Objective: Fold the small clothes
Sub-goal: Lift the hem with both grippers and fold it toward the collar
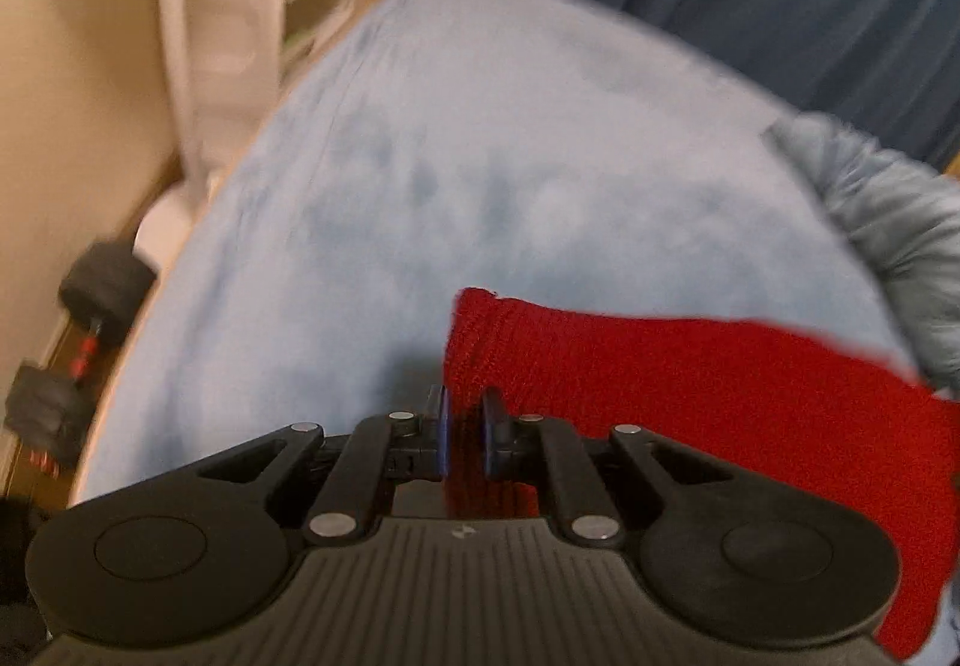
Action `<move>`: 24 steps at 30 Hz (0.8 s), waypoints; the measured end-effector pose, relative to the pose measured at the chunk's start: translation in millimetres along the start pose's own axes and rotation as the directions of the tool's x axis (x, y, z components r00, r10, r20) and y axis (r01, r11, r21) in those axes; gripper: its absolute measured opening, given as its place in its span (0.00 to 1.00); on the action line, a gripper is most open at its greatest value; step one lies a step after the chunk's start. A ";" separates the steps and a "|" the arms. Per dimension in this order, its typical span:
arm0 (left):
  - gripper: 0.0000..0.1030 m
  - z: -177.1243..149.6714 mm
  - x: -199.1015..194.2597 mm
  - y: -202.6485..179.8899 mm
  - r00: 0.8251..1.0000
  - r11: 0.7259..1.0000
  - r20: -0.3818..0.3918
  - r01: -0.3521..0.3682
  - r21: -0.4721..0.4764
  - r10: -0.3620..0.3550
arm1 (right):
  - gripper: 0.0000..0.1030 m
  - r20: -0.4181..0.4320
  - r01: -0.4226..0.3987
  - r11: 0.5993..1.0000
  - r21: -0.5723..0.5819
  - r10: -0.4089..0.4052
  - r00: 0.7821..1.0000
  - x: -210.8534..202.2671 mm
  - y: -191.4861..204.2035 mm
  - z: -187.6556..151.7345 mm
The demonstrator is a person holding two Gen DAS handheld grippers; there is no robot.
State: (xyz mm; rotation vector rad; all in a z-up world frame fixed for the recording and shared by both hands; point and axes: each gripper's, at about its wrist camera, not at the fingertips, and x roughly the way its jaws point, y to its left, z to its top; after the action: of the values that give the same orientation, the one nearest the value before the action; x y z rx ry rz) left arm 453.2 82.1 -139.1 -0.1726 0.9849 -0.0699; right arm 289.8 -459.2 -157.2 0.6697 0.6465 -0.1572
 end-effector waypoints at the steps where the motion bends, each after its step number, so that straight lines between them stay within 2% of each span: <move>1: 0.11 -3.7 16.2 1.0 1.000 1.000 -0.030 -0.008 -0.006 0.007 | 0.11 -0.039 0.042 0.999 -0.006 -0.042 0.998 16.5 -3.5 -4.2; 3: 0.13 -15.1 46.9 -0.3 0.996 0.999 -0.076 -0.039 -0.005 0.038 | 0.11 -0.111 0.133 0.990 -0.042 -0.137 0.984 48.5 -10.8 -16.4; 6: 0.32 -20.7 54.0 -2.8 0.996 0.996 -0.017 -0.084 -0.006 0.084 | 0.12 -0.115 0.131 0.991 -0.004 -0.130 0.985 57.7 -19.9 -24.3; 8: 0.73 -20.5 47.6 3.7 0.992 0.992 0.002 -0.126 -0.017 0.126 | 0.14 -0.115 0.113 0.993 0.017 -0.110 0.987 54.0 -22.8 -22.5; 9: 0.79 -20.9 41.4 7.6 0.990 0.990 0.009 -0.138 -0.024 0.138 | 0.18 -0.119 0.104 0.994 0.024 -0.100 0.988 50.8 -24.5 -22.2; 10: 0.81 -21.6 33.9 13.8 0.992 0.992 0.018 -0.124 -0.034 0.125 | 0.22 -0.127 0.099 0.994 0.044 -0.093 0.988 46.4 -26.8 -20.3; 12: 0.81 -26.6 13.5 24.5 0.999 0.997 0.019 -0.049 -0.062 0.051 | 0.36 -0.136 0.091 0.989 0.113 -0.076 0.988 32.6 -31.8 -18.3; 14: 0.83 -38.6 -6.2 30.4 1.000 0.997 -0.002 0.016 -0.076 -0.016 | 0.45 -0.136 0.068 0.985 0.158 -0.047 0.990 13.5 -37.6 -21.4; 15: 0.84 -46.8 -13.6 31.9 0.999 0.996 -0.015 0.046 -0.079 -0.047 | 0.46 -0.140 0.064 0.984 0.164 -0.041 0.989 5.6 -41.6 -25.5; 17: 0.93 -65.7 -20.1 30.7 0.994 0.993 -0.054 0.086 -0.081 -0.091 | 0.47 -0.164 0.064 0.987 0.150 -0.039 0.986 -10.7 -40.6 -38.9; 19: 0.97 -84.7 -21.6 28.6 0.990 0.993 -0.097 0.097 -0.068 -0.103 | 0.49 -0.200 0.070 0.987 0.142 -0.041 0.979 -24.6 -41.8 -57.0; 20: 0.95 -93.0 -20.0 25.8 0.987 0.994 -0.125 0.096 -0.054 -0.102 | 0.50 -0.226 0.078 0.988 0.137 -0.046 0.973 -29.8 -42.0 -67.7; 21: 0.87 -100.7 -18.4 22.1 0.985 0.995 -0.145 0.093 -0.034 -0.097 | 0.50 -0.239 0.082 0.987 0.135 -0.048 0.970 -35.5 -42.5 -77.3; 22: 0.40 -106.0 -19.0 20.3 0.985 0.995 -0.143 0.100 -0.018 -0.101 | 0.46 -0.254 0.079 0.989 0.124 -0.045 0.966 -39.5 -41.9 -85.3; 23: 0.13 -108.5 -20.9 20.4 0.979 0.991 -0.154 0.130 -0.023 -0.132 | 0.10 -0.265 0.087 0.994 0.072 -0.065 0.962 -43.4 -36.9 -90.5; 24: 0.13 -108.7 -28.3 23.0 0.982 0.991 -0.137 0.121 -0.048 -0.127 | 0.12 -0.257 0.100 0.995 0.023 -0.091 0.962 -49.0 -31.0 -91.5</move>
State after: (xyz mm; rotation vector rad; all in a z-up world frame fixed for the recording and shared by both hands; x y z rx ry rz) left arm 346.5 96.3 -178.7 -0.2681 1.1157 -0.1789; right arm 194.2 -429.7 -198.7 0.7000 0.9267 -0.1739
